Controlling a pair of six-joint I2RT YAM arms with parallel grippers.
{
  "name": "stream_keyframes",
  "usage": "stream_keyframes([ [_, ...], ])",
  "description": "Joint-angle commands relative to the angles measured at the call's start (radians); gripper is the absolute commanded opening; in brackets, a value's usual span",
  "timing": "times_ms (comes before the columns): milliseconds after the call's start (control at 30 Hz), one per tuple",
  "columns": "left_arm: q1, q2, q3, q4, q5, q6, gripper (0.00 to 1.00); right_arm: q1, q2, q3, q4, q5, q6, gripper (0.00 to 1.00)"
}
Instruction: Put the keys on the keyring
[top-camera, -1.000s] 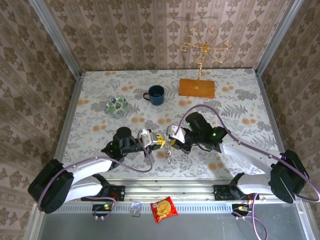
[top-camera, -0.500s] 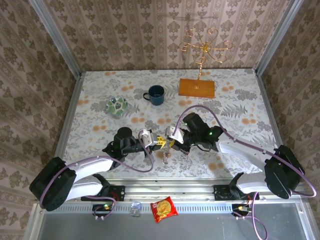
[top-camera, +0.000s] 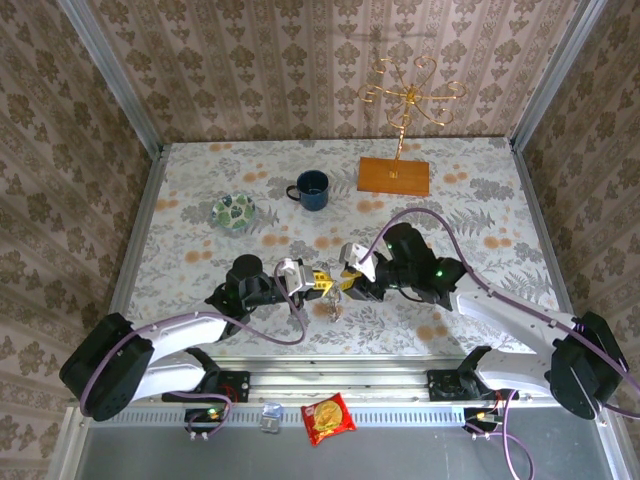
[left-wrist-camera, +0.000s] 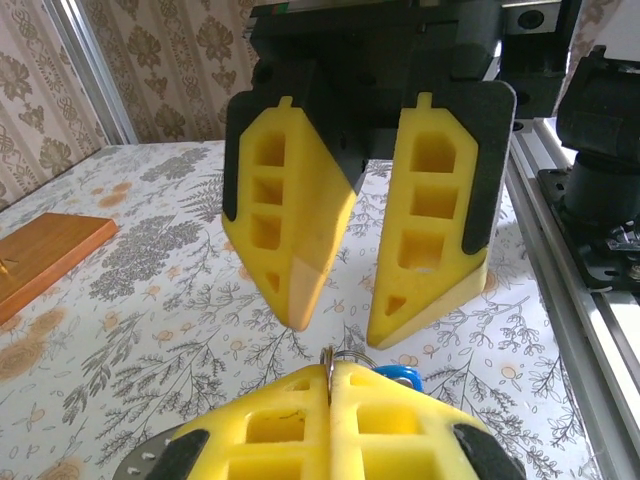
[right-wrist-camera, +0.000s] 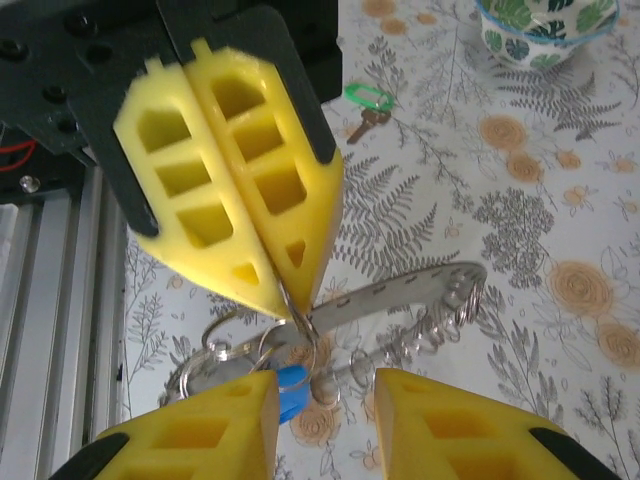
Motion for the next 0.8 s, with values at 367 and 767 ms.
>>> stream_keyframes([
  [367,-0.005,0.011,-0.012,0.107,0.04,-0.044,0.0,-0.001,0.068,-0.037,0.173,-0.083,0.071,0.2],
  [767,-0.004,-0.009,-0.007,0.004,-0.013,-0.02,0.13,0.0,0.066,0.043,-0.03,-0.052,-0.072,0.0],
])
